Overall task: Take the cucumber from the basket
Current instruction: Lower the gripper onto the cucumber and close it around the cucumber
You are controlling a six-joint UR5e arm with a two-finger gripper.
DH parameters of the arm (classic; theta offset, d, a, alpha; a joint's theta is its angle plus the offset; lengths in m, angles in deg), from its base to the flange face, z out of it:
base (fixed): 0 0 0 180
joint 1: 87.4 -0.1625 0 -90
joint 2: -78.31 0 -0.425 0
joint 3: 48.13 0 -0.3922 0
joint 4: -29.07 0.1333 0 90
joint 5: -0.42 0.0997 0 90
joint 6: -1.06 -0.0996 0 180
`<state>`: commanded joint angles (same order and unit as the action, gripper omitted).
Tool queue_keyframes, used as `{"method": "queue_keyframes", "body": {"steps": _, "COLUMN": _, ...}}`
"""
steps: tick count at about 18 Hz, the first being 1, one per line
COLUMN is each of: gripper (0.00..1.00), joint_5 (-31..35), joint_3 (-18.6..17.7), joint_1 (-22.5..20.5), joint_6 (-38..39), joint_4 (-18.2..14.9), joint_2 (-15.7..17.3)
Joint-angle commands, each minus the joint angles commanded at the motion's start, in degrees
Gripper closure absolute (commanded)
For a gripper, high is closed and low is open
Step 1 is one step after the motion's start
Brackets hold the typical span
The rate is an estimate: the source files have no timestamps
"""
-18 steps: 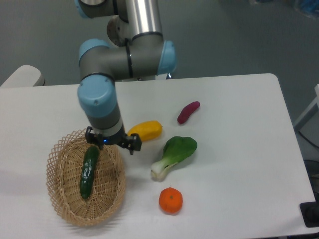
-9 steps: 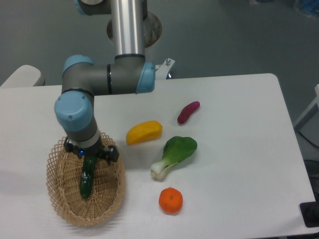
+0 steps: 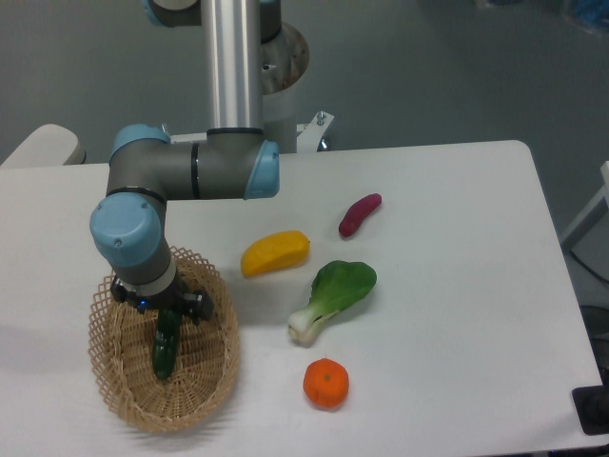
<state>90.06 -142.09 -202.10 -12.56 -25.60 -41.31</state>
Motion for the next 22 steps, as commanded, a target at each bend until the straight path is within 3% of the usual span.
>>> {"method": "queue_keyframes", "body": {"steps": 2, "gripper": 0.00, "joint_5": 0.44, "joint_3": 0.09, "joint_1": 0.18, "joint_6": -0.09, "joint_4": 0.71, "joint_2": -0.18}}
{"method": "queue_keyframes", "body": {"steps": 5, "gripper": 0.15, "joint_5": 0.88, "joint_3": 0.09, "joint_1": 0.18, "joint_6": -0.44, "joint_4": 0.97, "joint_2": -0.71}}
{"method": "queue_keyframes", "body": {"steps": 11, "gripper": 0.15, "joint_5": 0.97, "joint_3": 0.00, "joint_1": 0.27, "joint_6": -0.70, "joint_4": 0.97, "joint_2": -1.15}}
{"method": "queue_keyframes", "body": {"steps": 13, "gripper": 0.21, "joint_5": 1.05, "joint_3": 0.09, "joint_1": 0.27, "joint_6": -0.79, "joint_4": 0.97, "joint_2": -1.24}}
{"method": "queue_keyframes", "body": {"steps": 18, "gripper": 0.57, "joint_5": 0.97, "joint_3": 0.09, "joint_1": 0.27, "joint_6": -0.97, "joint_4": 0.97, "joint_2": -1.15}}
{"method": "queue_keyframes", "body": {"steps": 22, "gripper": 0.64, "joint_5": 0.97, "joint_3": 0.44, "joint_1": 0.27, "joint_6": -1.05, "joint_4": 0.89, "joint_2": -1.06}}
